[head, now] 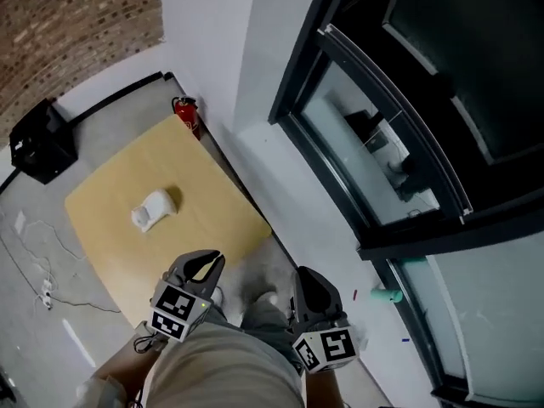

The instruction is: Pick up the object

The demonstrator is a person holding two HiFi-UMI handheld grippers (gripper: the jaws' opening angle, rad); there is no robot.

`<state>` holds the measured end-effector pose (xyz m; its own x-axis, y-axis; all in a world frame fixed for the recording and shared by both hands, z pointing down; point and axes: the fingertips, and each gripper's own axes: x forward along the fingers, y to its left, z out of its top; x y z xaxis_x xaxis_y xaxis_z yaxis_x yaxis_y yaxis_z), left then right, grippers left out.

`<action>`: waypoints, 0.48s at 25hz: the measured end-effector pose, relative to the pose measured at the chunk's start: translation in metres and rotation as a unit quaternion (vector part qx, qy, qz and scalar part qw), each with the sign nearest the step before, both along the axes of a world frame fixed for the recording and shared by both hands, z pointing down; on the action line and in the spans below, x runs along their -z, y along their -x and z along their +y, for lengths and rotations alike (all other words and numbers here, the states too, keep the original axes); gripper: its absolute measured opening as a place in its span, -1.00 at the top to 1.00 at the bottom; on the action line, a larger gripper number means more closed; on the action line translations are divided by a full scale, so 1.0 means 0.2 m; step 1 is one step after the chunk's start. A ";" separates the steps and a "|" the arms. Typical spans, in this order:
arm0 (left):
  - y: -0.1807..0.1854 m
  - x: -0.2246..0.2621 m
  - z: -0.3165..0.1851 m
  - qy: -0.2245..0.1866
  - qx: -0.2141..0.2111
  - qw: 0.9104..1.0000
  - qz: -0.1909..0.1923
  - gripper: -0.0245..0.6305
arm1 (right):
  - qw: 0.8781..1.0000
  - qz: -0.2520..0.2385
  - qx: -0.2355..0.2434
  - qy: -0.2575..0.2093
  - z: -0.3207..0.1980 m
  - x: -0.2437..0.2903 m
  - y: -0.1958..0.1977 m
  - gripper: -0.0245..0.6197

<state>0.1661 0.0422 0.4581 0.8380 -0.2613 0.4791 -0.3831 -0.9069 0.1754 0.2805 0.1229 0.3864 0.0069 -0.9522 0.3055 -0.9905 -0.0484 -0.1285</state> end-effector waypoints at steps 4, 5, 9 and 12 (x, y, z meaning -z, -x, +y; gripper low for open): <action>0.02 -0.12 -0.20 0.013 0.086 0.995 -0.041 0.76 | 0.996 -0.014 0.084 0.009 -0.28 -0.09 -0.14 0.89; 0.04 -0.13 -0.24 0.015 0.113 0.992 -0.052 0.76 | 0.994 -0.015 0.110 0.011 -0.33 -0.10 -0.16 0.89; 0.18 -0.16 -0.29 0.033 0.238 0.967 -0.082 0.74 | 0.975 -0.008 0.223 0.024 -0.56 -0.18 -0.22 0.89; 0.32 -0.20 -0.29 0.051 0.317 0.942 -0.096 0.74 | 0.958 -0.008 0.284 0.039 -0.71 -0.24 -0.20 0.89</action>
<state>0.1021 -0.0165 0.4983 0.4242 -0.6249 0.6554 -0.8758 -0.4673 0.1212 0.3204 -0.0187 0.4345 -0.5108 -0.7755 0.3710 -0.8579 0.4875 -0.1622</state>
